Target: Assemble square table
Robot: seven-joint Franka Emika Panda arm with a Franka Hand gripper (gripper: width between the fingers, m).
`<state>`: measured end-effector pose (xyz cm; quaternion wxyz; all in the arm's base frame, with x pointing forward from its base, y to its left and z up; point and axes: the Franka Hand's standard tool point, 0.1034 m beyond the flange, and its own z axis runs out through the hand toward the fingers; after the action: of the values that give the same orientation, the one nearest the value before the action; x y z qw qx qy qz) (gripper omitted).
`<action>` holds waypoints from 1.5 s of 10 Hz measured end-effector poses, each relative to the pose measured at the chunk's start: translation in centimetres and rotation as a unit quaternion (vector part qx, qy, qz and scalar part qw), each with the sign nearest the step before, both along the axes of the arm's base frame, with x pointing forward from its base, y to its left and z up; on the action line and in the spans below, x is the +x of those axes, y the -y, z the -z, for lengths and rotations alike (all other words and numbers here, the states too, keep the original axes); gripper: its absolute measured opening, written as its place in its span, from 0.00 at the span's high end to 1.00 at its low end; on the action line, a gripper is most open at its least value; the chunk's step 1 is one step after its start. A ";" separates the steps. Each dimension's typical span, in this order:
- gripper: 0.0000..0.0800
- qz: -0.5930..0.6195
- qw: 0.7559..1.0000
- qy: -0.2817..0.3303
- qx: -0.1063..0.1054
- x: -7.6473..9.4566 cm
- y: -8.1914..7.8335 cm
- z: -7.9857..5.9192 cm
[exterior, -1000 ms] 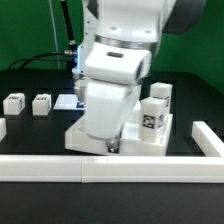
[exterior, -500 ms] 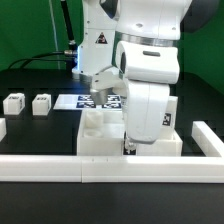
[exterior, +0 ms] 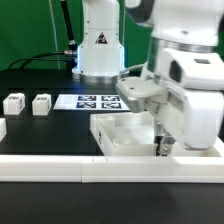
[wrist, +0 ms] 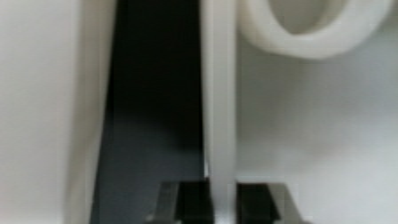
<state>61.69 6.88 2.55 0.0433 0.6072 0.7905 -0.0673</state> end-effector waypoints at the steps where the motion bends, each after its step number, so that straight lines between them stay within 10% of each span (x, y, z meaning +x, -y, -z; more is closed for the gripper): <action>1: 0.93 -0.025 1.000 0.002 -0.008 0.3 0.1 -0.2; 15: 0.93 -0.340 0.937 -0.079 -0.015 -3.2 -0.4 0.6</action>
Offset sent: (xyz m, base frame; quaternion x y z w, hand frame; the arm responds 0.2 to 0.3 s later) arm 0.0000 0.0000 0.0000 0.0000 0.0000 -0.1938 0.9810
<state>58.54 7.23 1.91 0.0101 0.2941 0.9496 -0.1077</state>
